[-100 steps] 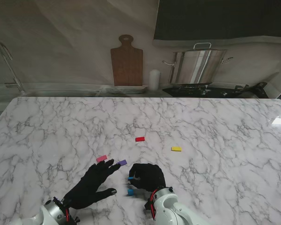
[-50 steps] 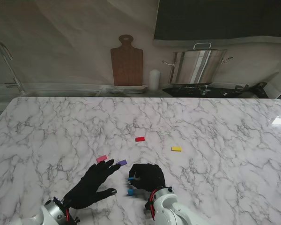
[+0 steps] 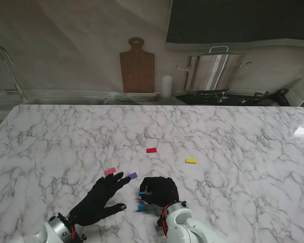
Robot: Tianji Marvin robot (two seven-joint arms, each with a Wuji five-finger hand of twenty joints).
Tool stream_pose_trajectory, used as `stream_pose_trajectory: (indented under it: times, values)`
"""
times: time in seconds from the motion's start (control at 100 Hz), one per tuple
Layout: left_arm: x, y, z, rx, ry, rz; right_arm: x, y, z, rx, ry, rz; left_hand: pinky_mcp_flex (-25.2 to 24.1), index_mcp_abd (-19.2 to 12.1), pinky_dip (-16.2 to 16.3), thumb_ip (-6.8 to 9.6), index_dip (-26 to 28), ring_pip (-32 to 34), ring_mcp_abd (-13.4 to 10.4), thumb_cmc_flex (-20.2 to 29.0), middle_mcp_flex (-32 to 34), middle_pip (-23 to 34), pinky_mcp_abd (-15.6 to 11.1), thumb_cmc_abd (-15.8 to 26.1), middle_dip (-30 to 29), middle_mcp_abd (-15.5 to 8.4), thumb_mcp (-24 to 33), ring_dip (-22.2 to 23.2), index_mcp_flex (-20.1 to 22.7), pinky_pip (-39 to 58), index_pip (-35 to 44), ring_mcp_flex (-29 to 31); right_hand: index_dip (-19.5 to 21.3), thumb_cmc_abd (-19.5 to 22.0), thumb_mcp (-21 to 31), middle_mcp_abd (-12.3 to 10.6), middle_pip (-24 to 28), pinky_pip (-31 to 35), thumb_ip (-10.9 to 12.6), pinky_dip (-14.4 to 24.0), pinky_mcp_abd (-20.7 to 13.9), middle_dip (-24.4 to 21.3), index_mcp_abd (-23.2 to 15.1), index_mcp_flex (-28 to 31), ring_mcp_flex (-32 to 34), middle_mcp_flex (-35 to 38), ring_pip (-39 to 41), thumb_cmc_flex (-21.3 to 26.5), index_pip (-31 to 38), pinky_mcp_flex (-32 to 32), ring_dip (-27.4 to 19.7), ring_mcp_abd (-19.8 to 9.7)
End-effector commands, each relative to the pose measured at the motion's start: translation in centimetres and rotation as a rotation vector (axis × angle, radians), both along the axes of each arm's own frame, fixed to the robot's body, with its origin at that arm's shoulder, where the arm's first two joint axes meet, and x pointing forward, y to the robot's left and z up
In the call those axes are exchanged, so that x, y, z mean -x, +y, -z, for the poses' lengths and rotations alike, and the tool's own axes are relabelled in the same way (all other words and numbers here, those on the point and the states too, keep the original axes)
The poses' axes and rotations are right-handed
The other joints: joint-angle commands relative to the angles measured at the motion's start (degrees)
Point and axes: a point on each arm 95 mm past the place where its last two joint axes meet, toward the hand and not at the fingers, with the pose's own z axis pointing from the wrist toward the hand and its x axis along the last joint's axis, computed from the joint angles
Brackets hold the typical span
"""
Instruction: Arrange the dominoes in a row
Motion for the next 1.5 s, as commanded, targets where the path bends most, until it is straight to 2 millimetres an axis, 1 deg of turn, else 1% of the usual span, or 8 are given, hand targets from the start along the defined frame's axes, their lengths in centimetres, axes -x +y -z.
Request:
stream_pose_trajectory:
  times: [0.0, 0.86, 0.94, 1.01, 1.06, 1.15, 1.39, 1.49]
  values:
    - [0.19, -0.19, 0.1, -0.003, 0.01, 0.012, 0.42, -0.14, 0.73, 0.019, 0.024, -0.002, 0.4, -0.6, -0.9, 0.97, 0.9, -0.6, -1.4, 0.1, -0.9, -0.5, -0.5, -0.6, -0.4, -1.5, -0.3, -1.2, -1.6, -0.3, -0.5, -0.7, 1.9, 0.0, 0.3, 0.1, 1.5, -2.4, -0.3, -0.6, 1.3, 0.3, -5.5, 3.3, -0.7, -1.7, 0.2, 0.5, 2.1, -0.4, -0.3, 0.9]
    - [0.23, -0.15, 0.05, -0.005, 0.01, 0.012, 0.6, -0.13, 0.86, 0.027, 0.022, -0.014, 0.4, -0.6, -0.9, 0.97, 0.9, -0.6, -1.4, 0.1, -0.9, -0.5, -0.4, -0.6, -0.4, -1.5, -0.3, -1.2, -1.6, -0.4, -0.5, -0.7, 2.5, -1.5, 0.0, -0.1, 2.0, -2.3, -0.3, 0.1, 0.7, 0.7, -4.6, -1.9, -2.6, -4.6, 0.7, -1.5, -1.4, -1.2, 0.4, 1.0]
    - [0.24, -0.15, 0.04, -0.005, 0.009, 0.012, 0.62, -0.12, 0.87, 0.03, 0.024, -0.014, 0.4, -0.5, -0.9, 0.98, 0.9, -0.6, -1.5, 0.2, -0.9, -0.5, -0.4, -0.6, -0.4, -1.5, -0.3, -1.2, -1.6, -0.4, -0.5, -0.7, 3.4, -1.6, 0.1, -0.2, 2.5, -2.3, -0.1, 0.2, 0.7, 0.8, -3.7, -1.5, -2.7, -4.7, 0.9, -1.6, -0.6, -1.3, 0.5, 1.0]
    - [0.24, -0.15, 0.04, -0.005, 0.009, 0.012, 0.63, -0.11, 0.89, 0.034, 0.024, -0.012, 0.4, -0.5, -0.9, 0.96, 0.9, -0.6, -1.4, 0.1, -0.9, -0.5, -0.4, -0.6, -0.4, -1.5, -0.3, -1.2, -1.6, -0.3, -0.5, -0.7, 5.6, -1.7, 0.2, -0.2, 3.1, -2.3, -0.1, 0.4, 0.7, 1.0, -2.4, 0.3, -2.7, -4.8, 1.1, -1.4, 1.9, -1.3, 0.6, 1.0]
    - [0.23, -0.15, 0.04, -0.005, 0.009, 0.012, 0.62, -0.1, 0.9, 0.034, 0.025, -0.011, 0.4, -0.5, -0.9, 0.97, 0.9, -0.6, -1.5, 0.1, -0.9, -0.5, -0.5, -0.6, -0.4, -1.6, -0.3, -1.2, -1.6, -0.3, -0.5, -0.7, 6.7, -1.7, 0.4, -0.2, 3.4, -2.3, -0.1, 0.5, 0.8, 1.1, -2.7, 1.8, -2.5, -4.5, 1.3, -1.1, 3.3, -1.3, 0.7, 1.0]
    - [0.22, -0.14, 0.04, -0.004, 0.009, 0.011, 0.61, -0.1, 0.97, 0.028, 0.022, -0.011, 0.4, -0.5, -0.9, 0.97, 0.9, -0.6, -1.4, 0.1, -0.9, -0.5, -0.5, -0.6, -0.4, -1.5, -0.3, -1.2, -1.6, -0.3, -0.5, -0.7, 6.5, -1.8, 0.6, -0.6, 3.8, -2.1, -0.2, 0.6, 0.9, 1.2, -3.2, 2.6, -1.8, -3.6, 1.5, -0.7, 3.4, -0.8, 0.8, 0.8]
    - [0.2, -0.13, 0.07, -0.005, 0.009, 0.011, 0.52, -0.13, 0.93, 0.014, -0.016, -0.006, 0.4, -0.5, -0.9, 0.98, 0.9, -0.6, -1.5, 0.2, -0.9, -0.5, -0.4, -0.6, -0.4, -1.5, -0.3, -1.2, -1.6, -0.4, -0.5, -0.7, 7.3, -1.1, 1.1, -1.7, 4.1, -1.2, -0.2, 1.0, 0.4, 1.7, -5.9, 1.5, -0.6, -1.9, 2.3, -0.6, 3.7, 0.2, 1.0, 0.0]
    - [0.2, -0.13, 0.07, -0.006, 0.009, 0.011, 0.49, -0.13, 0.9, 0.012, -0.035, -0.005, 0.4, -0.5, -0.9, 0.97, 0.9, -0.6, -1.4, 0.1, -0.9, -0.5, -0.5, -0.6, -0.4, -1.5, -0.3, -1.2, -1.6, -0.3, -0.5, -0.7, 7.5, -1.2, 1.1, -2.3, 6.1, 2.2, -0.3, 2.8, -0.5, 3.7, -6.6, 1.4, -0.5, -1.6, 5.4, -0.7, 3.5, 1.3, 2.3, 0.0]
